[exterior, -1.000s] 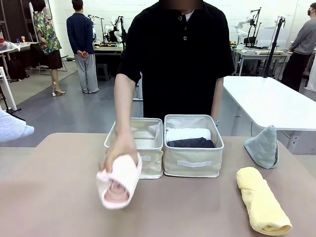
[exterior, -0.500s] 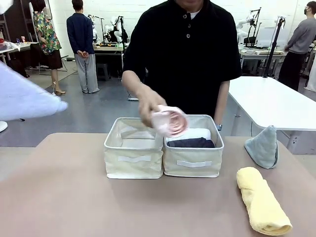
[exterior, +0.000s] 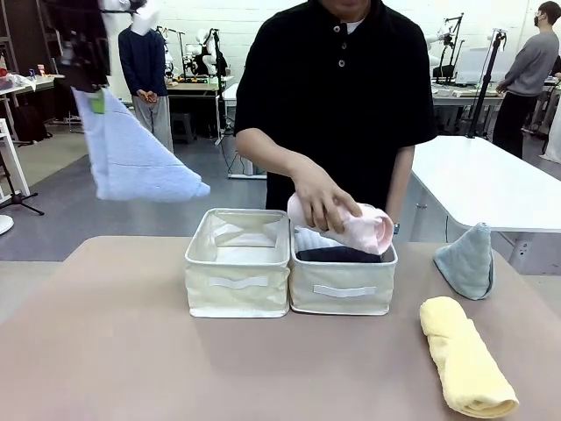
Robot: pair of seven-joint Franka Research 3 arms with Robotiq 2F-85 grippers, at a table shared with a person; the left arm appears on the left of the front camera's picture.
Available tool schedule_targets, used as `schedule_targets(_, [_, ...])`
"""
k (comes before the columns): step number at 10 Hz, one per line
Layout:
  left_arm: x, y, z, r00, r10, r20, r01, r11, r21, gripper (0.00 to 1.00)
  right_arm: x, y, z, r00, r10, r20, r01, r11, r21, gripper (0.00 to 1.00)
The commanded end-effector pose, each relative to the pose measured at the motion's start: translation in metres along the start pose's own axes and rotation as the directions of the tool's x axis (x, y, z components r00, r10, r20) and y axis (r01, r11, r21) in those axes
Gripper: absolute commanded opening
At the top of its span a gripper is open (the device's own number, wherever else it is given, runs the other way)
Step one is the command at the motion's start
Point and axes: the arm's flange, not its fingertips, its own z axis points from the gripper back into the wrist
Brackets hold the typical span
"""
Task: Sort the towels based on their folding style.
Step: Pick up one triangle-folded towel and place it in the left Fabric basket.
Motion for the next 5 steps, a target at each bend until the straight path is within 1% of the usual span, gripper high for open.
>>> schedule_targets(1, [-0.007,0.005,0.014,1.000,-0.005,0.021,0.006,1.000,-0.027,0.14,0.000,0.000,0.000,1.000,0.014,0.018,-0.015,1.000,0.008,1.00])
schedule_targets(2, [0.000,0.000,0.000,1.000,0.000,0.000,0.000,1.000,0.000,0.14,0.000,0.000,0.000,1.000,0.014,0.018,-0.015,1.000,0.008,1.00])
schedule_targets(5, [0.000,0.000,0.000,1.000,0.000,0.000,0.000,1.000,0.000,0.14,0.000,0.000,0.000,1.000,0.014,0.018,-0.015,1.000,0.008,1.00])
